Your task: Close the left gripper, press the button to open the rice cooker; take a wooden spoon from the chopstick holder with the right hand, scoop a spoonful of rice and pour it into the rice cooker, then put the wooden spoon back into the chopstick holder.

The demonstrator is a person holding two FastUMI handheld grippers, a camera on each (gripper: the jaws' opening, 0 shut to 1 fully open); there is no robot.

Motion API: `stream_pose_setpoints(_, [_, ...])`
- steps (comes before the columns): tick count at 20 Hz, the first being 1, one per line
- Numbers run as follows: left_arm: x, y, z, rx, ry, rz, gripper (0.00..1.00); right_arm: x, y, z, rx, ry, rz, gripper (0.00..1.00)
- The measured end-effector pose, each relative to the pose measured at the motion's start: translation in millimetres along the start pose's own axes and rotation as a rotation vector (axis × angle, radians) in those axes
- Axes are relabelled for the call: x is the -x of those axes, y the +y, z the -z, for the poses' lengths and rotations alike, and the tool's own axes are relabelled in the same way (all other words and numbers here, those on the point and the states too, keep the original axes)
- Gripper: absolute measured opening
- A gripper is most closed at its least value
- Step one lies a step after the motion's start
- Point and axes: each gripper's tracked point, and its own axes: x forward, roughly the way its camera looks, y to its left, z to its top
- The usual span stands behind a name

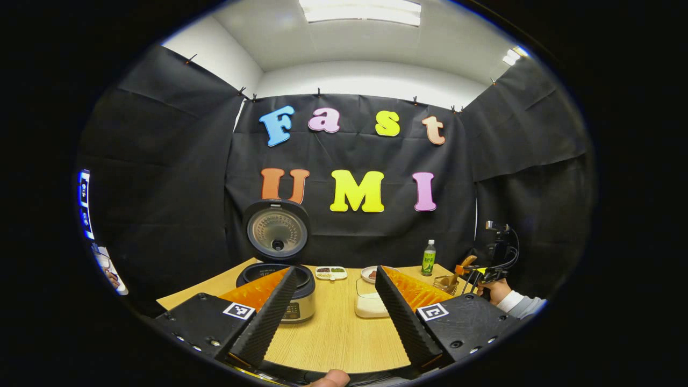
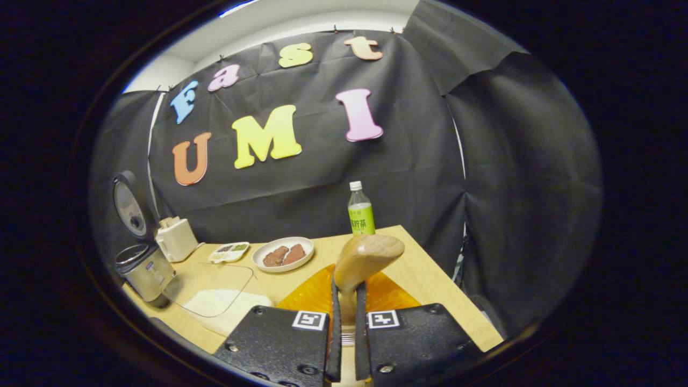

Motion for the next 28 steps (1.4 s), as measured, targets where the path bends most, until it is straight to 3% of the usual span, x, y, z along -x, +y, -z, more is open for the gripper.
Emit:
stream_pose_setpoints(8, [4.7, 21.9, 5.4, 0.028, -0.001, -0.028, 0.95, 27.2, 37.6, -56.0, 0.221, -0.082, 0.013, 0.14])
stream_pose_setpoints(15, [10.2, 40.0, 9.7, 0.039, 0.002, -0.058, 0.94, 44.0, 114.5, -85.1, 0.264, -0.118, -0.078, 0.14])
stream_pose_setpoints(22, [18.5, 55.1, 11.5, 0.036, 0.004, -0.076, 0.94, 38.0, 195.5, -76.7, 0.243, -0.116, -0.18, 0.12])
stream_pose_setpoints(28, [18.2, 68.2, 16.3, 0.046, 0.015, -0.096, 0.94, 4.8, 229.7, -20.0, 0.298, -0.038, -0.187, 0.12])
